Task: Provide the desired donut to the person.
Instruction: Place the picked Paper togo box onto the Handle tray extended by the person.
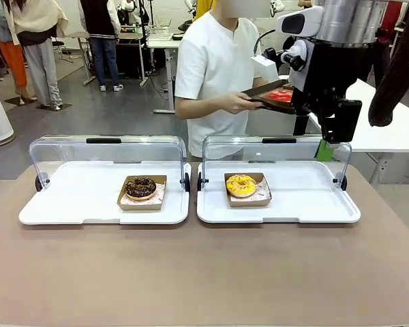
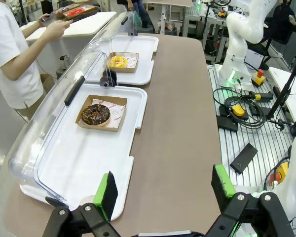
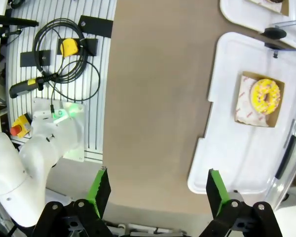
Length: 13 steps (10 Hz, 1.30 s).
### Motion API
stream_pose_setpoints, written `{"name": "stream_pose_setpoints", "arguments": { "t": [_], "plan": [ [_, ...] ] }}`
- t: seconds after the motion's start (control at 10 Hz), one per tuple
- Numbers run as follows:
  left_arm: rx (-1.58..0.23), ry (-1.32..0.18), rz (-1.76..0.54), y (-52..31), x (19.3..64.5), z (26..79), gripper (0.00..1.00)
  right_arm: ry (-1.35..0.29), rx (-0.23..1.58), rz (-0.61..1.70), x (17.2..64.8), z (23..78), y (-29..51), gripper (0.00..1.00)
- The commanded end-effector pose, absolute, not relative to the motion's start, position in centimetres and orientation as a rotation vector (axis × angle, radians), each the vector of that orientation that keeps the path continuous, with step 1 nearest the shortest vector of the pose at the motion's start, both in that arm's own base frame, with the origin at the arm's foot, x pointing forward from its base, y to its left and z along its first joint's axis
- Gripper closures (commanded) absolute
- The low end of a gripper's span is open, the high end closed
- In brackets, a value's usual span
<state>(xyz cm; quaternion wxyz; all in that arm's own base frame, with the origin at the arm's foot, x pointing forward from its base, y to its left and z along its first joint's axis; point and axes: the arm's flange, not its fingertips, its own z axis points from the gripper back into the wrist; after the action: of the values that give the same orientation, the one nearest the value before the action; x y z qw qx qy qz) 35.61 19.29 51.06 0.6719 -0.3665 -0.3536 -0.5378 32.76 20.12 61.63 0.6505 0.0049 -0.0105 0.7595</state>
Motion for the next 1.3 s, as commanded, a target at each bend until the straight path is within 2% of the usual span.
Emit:
{"name": "stream_pose_setpoints", "arguments": {
  "t": [0.0, 0.3, 0.5, 0.6, 0.9, 1.0, 1.2],
  "plan": [
    [-0.831, -0.818, -1.213, 19.4, 35.5, 51.3, 0.00, -0.018, 0.034, 1.727, 32.6, 61.7, 20.1, 0.00],
    [-0.831, -0.818, -1.213, 19.4, 35.5, 51.3, 0.00, -0.024, 0.011, 1.725, 32.8, 61.6, 20.1, 0.00],
    [-0.831, -0.818, -1.213, 19.4, 35.5, 51.3, 0.00, -0.347, 0.152, 1.615, 31.8, 62.5, 13.2, 0.00],
    [-0.831, -0.818, -1.213, 19.4, 35.5, 51.3, 0.00, -0.467, 0.213, 1.488, 31.4, 61.9, 9.1, 0.00],
    [-0.831, -0.818, -1.213, 19.4, 35.5, 51.3, 0.00, -0.793, 0.484, 1.317, 29.8, 56.5, -1.8, 0.00],
    [-0.831, -0.818, -1.213, 19.4, 35.5, 51.3, 0.00, -0.899, 0.626, 1.377, 28.9, 54.7, -4.0, 0.00],
    [-0.831, -0.818, -1.213, 19.4, 35.5, 51.3, 0.00, -1.015, 0.736, 1.437, 27.9, 52.0, -7.7, 0.00]
  ]
}}
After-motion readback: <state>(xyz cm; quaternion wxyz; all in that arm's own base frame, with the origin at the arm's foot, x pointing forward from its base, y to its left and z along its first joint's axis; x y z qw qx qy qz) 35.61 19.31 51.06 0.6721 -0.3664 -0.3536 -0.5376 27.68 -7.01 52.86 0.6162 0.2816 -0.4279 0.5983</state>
